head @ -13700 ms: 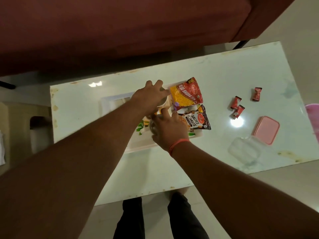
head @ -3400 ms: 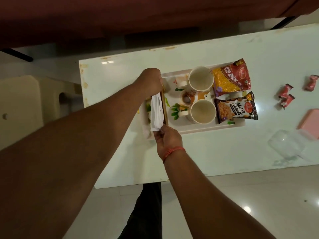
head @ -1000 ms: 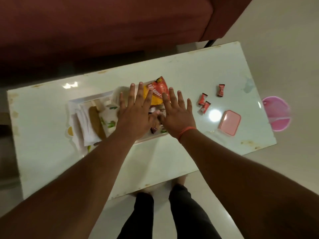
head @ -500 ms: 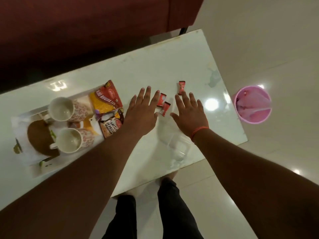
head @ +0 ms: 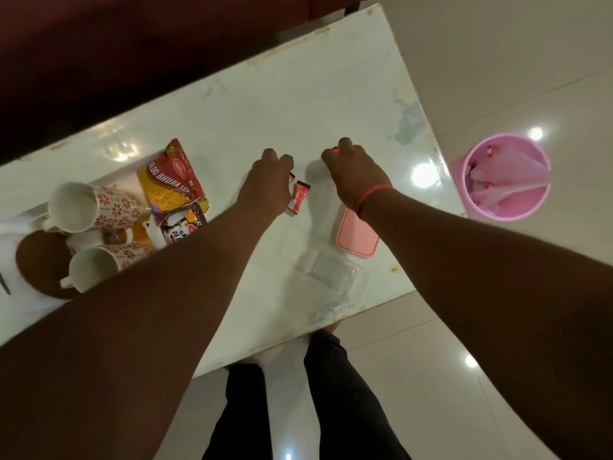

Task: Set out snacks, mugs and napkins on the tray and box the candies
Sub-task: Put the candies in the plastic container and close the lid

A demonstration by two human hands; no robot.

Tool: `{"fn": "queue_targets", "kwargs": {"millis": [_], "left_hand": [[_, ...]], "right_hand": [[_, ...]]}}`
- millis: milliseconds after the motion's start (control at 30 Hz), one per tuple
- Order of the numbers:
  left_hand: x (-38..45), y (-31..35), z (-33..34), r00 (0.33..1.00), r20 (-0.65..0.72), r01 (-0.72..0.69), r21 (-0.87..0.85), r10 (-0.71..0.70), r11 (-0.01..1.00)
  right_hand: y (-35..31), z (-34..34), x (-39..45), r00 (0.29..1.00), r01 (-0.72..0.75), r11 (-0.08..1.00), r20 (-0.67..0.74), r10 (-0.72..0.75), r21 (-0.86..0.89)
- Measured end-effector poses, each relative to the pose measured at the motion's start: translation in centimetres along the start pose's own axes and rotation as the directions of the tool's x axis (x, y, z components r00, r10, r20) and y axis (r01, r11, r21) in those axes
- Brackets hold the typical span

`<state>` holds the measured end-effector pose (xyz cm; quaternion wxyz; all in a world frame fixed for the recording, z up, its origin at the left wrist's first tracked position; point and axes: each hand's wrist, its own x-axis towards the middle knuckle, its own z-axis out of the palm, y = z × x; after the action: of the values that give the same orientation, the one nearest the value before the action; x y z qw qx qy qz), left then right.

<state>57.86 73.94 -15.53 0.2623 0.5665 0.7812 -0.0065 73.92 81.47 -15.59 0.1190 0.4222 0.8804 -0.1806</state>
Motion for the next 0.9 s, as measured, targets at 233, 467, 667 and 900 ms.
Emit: {"fn": "queue_targets", "kwargs": {"millis": [233, 467, 667, 900], "left_hand": [[-3.0, 0.5, -0.3, 0.963, -0.187, 0.109, -0.388, -0.194, 0.915], [-13.5, 4.0, 2.6, 0.991, -0.124, -0.023, -0.495, -0.045, 0.869], [-15.7, 5.3, 5.6, 0.995, -0.093, -0.059, -0.200, 0.041, 0.978], [-15.0, 4.7, 4.8, 0.991, -0.125, -0.074, -0.273, 0.041, 0.959]], "right_hand": [[-1.1, -0.2, -4.5, 0.980, -0.037, 0.963, -0.178, 0.087, 0.267], [-3.8, 0.7, -16.4, 0.991, 0.014, 0.970, -0.133, 0.019, 0.244], [-4.6, 2.8, -19.8, 1.000, -0.011, 0.983, -0.016, 0.014, 0.186], [-3.9, 2.9, -19.5, 0.996, -0.031, 0.975, -0.079, 0.050, 0.222]]}}
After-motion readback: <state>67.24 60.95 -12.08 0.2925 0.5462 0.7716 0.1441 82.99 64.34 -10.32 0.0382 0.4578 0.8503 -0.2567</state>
